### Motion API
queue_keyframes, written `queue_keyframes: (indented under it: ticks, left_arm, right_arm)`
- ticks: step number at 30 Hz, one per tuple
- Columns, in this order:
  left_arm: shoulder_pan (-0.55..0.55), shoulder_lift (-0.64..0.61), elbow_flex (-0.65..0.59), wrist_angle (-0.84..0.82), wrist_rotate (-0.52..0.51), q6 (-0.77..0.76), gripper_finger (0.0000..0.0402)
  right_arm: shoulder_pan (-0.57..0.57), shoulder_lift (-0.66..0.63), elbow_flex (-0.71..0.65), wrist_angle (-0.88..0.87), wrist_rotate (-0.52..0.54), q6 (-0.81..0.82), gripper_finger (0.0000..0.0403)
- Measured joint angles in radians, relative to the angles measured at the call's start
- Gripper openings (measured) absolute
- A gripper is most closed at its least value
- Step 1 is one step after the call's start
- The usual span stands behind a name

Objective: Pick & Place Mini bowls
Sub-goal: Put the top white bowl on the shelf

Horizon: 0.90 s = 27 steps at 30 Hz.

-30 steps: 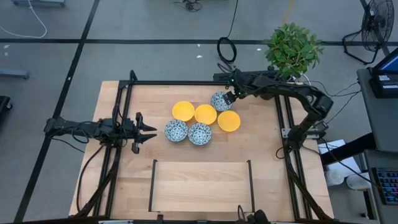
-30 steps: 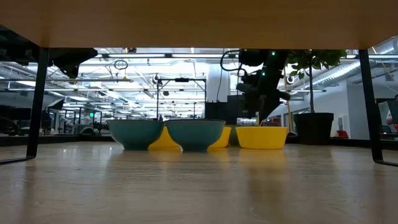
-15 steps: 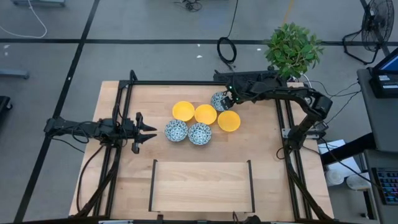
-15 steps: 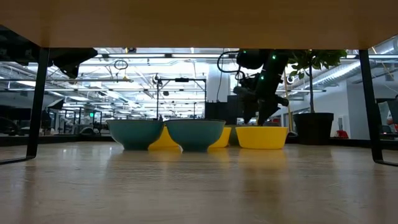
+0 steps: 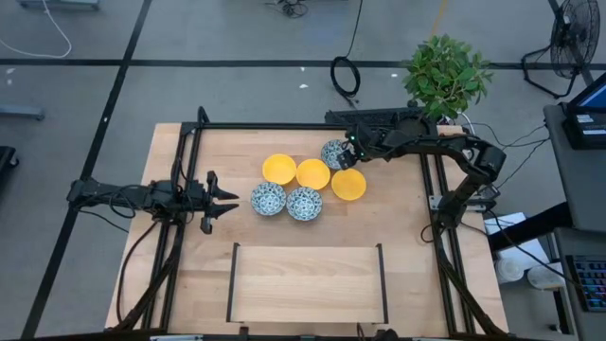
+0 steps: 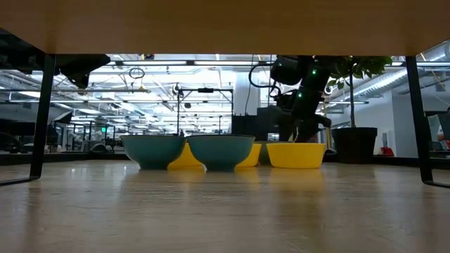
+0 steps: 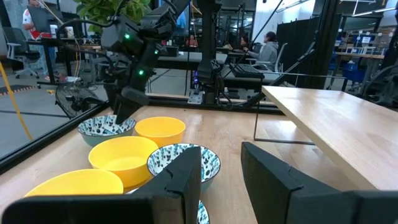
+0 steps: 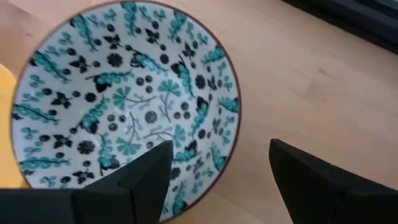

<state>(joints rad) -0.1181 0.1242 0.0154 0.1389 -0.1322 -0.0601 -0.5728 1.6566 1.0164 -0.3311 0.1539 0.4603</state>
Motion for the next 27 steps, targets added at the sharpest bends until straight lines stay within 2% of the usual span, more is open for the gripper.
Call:
queue_keyframes:
  ticks: [21,27]
  left_arm:
    - [0.000,0.000,0.000,0.000,0.000,0.000,0.0118]
    - [0.000,0.000,0.000,0.000,0.000,0.000,0.0118]
  right_arm:
    - [0.026,0.031,0.000,0.028,0.002,0.000,0.0253]
    - [0.026,0.031,0.000,0.044,0.056,0.000,0.0253]
